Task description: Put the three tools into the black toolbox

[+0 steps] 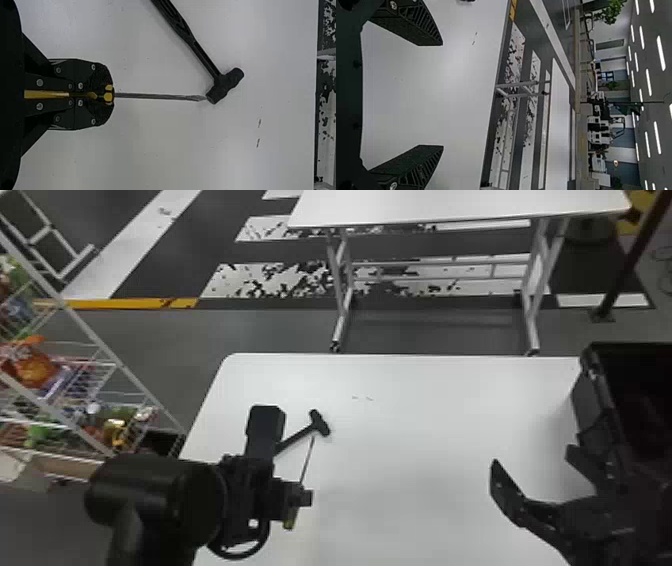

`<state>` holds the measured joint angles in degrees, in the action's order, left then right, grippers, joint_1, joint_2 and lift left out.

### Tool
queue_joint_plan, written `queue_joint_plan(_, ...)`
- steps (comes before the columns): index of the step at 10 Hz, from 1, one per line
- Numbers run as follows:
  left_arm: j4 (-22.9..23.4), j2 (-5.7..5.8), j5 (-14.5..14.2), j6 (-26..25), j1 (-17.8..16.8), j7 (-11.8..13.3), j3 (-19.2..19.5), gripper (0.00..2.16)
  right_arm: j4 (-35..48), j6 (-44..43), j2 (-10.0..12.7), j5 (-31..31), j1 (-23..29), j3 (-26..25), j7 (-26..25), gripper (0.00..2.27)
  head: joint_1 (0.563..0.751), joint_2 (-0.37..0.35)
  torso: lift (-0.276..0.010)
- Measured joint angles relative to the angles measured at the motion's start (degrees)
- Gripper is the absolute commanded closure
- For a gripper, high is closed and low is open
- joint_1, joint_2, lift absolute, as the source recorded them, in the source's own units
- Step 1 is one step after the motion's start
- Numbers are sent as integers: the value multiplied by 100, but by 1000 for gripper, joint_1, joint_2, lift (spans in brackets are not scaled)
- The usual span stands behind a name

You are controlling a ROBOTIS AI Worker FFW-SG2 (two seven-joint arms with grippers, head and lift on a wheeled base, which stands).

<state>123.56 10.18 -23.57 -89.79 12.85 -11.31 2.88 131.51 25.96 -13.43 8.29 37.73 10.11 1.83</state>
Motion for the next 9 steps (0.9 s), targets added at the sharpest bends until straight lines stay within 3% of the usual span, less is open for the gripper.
queue_joint_plan(1, 261, 12, 237, 0, 203, 160, -214, 2142, 11, 9, 11, 336, -42, -97, 21, 80, 695, 183, -51)
queue_joint_plan(2, 449, 28, 566, 0, 416, 508, -400, 2142, 49, 86, 22, 609, -96, -181, 30, 80, 695, 173, -51)
queue_joint_plan(4, 624, 56, 882, 0, 765, 1124, -453, 2142, 106, 516, 55, 854, -246, -278, 31, 80, 695, 154, -51)
queue_joint_plan(7, 664, 63, 1028, 0, 1039, 1916, -236, 2142, 111, 841, 99, 1007, -335, -357, 33, 97, 695, 148, -51)
queue_joint_plan(9, 610, 14, 961, 0, 1138, 2696, 75, 2142, 114, 923, 112, 1012, -336, -358, 28, 97, 695, 134, -51)
